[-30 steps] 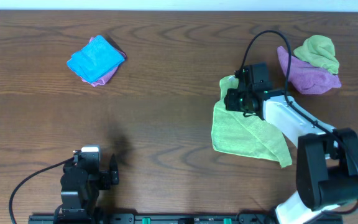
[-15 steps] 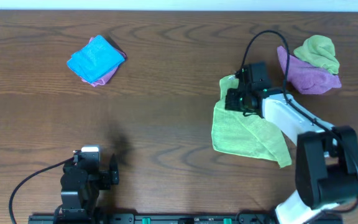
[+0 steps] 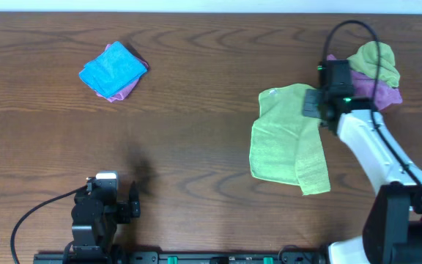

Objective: Fold the cloth

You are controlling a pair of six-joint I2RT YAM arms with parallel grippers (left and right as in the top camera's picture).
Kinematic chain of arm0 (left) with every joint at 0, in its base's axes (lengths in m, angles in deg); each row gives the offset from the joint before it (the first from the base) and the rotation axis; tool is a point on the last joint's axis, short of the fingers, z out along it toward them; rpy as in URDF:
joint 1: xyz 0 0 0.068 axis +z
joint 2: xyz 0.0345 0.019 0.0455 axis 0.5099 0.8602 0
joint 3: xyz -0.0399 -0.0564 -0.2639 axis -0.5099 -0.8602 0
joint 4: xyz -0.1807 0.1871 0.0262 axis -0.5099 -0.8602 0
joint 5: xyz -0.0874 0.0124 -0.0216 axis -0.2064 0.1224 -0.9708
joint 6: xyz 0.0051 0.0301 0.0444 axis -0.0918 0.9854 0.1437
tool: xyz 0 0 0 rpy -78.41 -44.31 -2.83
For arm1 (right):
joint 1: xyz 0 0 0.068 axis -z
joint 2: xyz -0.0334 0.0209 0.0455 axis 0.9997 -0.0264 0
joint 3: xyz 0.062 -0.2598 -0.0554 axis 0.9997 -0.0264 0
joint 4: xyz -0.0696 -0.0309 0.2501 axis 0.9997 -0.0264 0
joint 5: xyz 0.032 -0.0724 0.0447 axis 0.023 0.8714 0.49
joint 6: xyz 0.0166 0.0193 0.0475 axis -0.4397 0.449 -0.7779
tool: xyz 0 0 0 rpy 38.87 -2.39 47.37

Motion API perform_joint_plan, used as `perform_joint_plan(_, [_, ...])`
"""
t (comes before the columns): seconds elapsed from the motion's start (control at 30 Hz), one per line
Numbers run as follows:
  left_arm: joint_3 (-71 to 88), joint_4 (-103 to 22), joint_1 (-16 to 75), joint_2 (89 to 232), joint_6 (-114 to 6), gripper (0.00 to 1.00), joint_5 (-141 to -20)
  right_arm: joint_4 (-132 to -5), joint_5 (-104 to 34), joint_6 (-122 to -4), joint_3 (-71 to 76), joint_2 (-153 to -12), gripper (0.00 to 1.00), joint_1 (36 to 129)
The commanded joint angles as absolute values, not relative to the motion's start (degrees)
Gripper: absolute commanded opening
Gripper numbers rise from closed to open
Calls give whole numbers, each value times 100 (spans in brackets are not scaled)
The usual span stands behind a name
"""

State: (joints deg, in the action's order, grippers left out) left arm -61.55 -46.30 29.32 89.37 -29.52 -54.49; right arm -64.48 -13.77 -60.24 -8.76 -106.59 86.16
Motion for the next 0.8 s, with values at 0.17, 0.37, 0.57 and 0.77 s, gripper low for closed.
perform_joint_plan(0.17, [-6232,-4656,2914,8900,-2917,95,-5412,-6668,-665,-5913,-837,-10653,29,9692])
perform_joint_plan(0.37, [-6232,-4656,2914,8900,-2917,95,-5409,-6745,-706,-5910,-837,-10637,50,10089])
perform_joint_plan(0.57, [-6232,-4656,2914,8900,-2917,95,-5409,-7427,-2129,-5913,-835,-10233,48,10074])
perform_joint_plan(0.77, [-6232,-4639,2914,8900,-2919,95,-5414,-8166,-3517,-5593,-835,-9533,52,10074])
